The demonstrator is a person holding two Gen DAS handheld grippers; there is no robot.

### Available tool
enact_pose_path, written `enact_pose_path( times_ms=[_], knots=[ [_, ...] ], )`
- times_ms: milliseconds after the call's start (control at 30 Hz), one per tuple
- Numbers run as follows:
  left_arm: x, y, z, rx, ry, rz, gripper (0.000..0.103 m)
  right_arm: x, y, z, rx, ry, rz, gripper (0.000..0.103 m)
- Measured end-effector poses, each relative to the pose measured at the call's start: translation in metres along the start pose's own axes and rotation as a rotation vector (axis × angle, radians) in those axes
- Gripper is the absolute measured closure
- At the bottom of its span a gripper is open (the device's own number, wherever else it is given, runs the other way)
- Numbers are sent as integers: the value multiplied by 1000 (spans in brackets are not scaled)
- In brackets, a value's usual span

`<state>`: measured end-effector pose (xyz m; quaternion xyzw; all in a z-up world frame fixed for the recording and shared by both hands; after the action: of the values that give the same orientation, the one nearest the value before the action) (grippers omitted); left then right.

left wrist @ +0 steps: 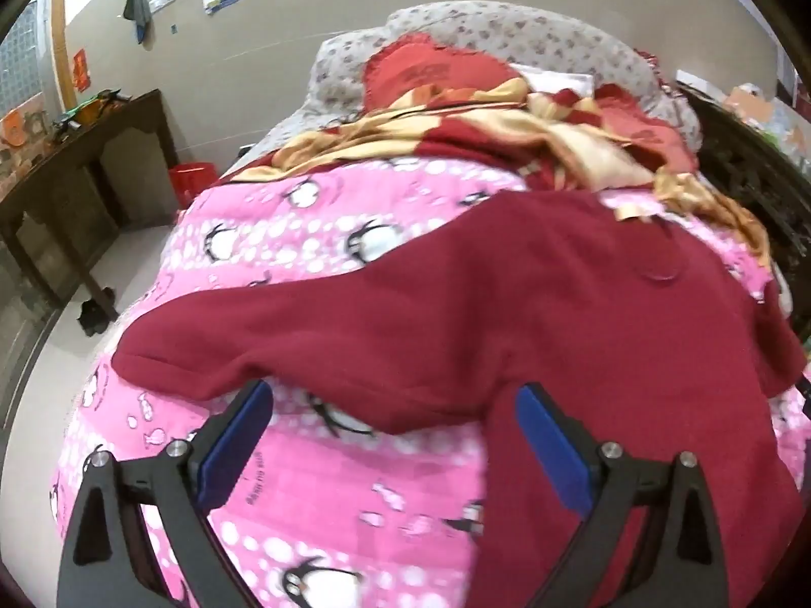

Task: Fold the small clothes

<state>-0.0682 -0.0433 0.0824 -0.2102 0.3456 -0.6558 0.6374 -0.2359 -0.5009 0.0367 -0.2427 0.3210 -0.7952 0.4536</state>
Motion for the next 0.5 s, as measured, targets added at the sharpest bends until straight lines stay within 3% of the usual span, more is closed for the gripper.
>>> enact_pose_path(
  times_ms=[267,500],
  knots=[
    [39,-29,5,16,36,-47,4,-31,-109,29,62,-38,174,23],
    [53,-36,-11,-67,33,-124,4,-58,-181,52,45,-12,450,23]
  ],
)
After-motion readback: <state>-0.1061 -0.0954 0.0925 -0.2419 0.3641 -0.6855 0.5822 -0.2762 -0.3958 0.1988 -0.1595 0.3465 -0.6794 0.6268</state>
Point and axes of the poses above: each gripper's, at about its wrist camera, not at the fingertips, and y roughly the way its jaws point, x to its right, z to its top, the point moved 3 cm from there along y, roughly the way its jaws point, and after that the axes turned 10 degrees about z, right-handed, at the moved point
